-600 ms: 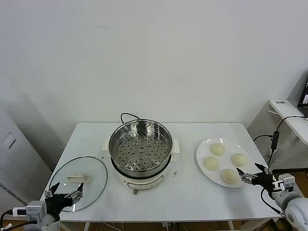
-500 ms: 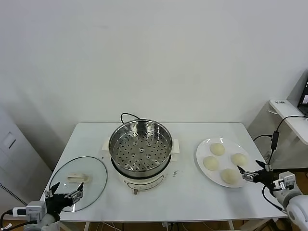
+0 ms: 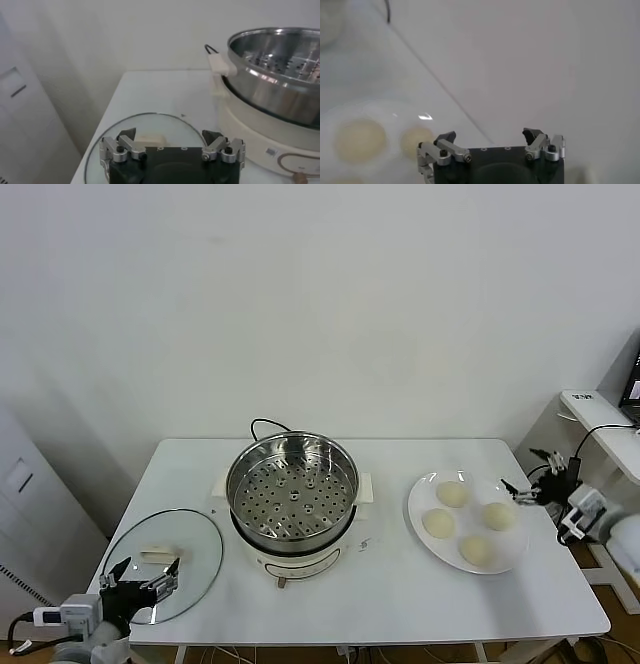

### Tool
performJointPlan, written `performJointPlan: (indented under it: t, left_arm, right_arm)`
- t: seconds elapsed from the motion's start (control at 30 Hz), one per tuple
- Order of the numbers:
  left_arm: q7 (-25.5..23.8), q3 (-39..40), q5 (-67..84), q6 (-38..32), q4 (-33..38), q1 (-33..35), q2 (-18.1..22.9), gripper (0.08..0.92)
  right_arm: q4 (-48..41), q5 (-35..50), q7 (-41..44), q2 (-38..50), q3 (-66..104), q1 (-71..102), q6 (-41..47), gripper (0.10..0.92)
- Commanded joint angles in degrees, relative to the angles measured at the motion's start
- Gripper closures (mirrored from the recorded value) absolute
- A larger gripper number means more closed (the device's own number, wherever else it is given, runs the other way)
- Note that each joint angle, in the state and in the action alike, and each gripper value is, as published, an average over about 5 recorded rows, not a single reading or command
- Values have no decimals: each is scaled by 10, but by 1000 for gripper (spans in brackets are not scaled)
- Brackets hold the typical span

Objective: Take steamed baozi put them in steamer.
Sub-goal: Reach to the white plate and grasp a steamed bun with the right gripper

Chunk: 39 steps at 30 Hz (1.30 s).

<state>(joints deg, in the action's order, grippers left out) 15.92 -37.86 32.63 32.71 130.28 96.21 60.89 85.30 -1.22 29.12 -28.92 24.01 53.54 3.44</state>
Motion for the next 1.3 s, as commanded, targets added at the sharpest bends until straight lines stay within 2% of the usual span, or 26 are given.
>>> performJointPlan:
  t: [0.03,0.4,0.63,0.9,1.3]
  left_arm:
    - [1,11,4,7,-3,-20,-6,177]
    - [1,9,5,10,0,-22,-9,177]
    - [1,9,5,10,0,-22,-8,177]
    - [0,9,7,11,0,-25,-10,177]
    - [0,10,11,12,0,-28,-11,177]
  right_arm:
    - [-49,-132,125,26,-98,-151,-19,203]
    - [-210,-144,303,-24,-406,-490,-107,203]
    - [-333,-137,381,-105,-503,-587,-160,203]
    - [-422,-156,406,-190,-530,-596,-184,203]
    - [-473,-213,380,-244,-489,-538,-189,203]
